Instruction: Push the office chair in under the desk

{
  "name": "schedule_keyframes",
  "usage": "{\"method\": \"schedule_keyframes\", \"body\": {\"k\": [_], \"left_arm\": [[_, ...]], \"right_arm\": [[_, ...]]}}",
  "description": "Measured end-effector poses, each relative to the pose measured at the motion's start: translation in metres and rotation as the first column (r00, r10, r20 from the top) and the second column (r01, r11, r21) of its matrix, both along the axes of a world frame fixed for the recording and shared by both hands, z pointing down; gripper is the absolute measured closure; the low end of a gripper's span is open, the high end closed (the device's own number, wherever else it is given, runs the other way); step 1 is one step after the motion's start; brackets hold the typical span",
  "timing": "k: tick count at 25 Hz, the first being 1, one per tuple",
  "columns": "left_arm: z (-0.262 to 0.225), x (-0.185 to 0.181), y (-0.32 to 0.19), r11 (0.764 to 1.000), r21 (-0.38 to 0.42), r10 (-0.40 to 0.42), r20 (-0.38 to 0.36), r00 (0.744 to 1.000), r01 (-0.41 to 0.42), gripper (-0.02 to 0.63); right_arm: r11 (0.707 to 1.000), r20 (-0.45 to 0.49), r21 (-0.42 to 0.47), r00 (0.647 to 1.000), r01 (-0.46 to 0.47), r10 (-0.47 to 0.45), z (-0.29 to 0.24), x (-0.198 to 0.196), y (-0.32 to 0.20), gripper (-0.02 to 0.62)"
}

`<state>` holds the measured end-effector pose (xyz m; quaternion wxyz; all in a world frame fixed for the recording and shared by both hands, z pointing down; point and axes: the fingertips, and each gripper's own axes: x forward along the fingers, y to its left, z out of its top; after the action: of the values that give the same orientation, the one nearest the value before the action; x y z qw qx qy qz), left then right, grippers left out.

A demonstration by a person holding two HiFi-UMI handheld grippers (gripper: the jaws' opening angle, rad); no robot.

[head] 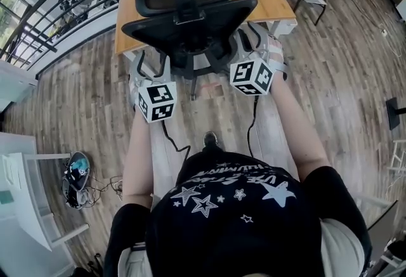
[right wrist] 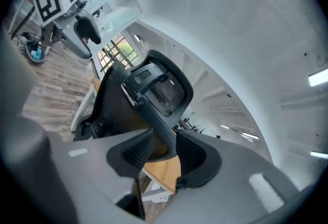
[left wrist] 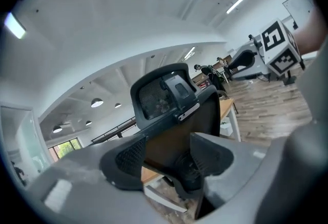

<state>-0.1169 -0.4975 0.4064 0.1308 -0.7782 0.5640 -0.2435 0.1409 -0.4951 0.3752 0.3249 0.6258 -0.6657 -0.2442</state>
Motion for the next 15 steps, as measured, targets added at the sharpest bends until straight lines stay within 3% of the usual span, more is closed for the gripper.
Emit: {"method": "schedule_keyframes", "body": {"k": [4,11,15], "left_arm": [[-0.006,0.018,0.033,1.000,-0.004,0.015,-0.065,0.998,-0.015,0.339],[0.001,0.031,0.087,0.999,-0.044,-0.010,-0.105,0.994,0.005,0.427],[0.007,0.035,0.119,0.998,-0.069,-0.021,-0.113,0.993,0.013,0.431]], "right_arm": [[1.000,0.017,0.010,1.000,0.011,-0.012,-0.002,0.007,0.034,0.476],[1.000,0.091,0.018,0.996,-0.007,0.005,-0.003,0.022,0.085,0.592],[1.000,0.141,-0.022,0.990,-0.002,0.005,0.008,0.030,0.115,0.592]]}}
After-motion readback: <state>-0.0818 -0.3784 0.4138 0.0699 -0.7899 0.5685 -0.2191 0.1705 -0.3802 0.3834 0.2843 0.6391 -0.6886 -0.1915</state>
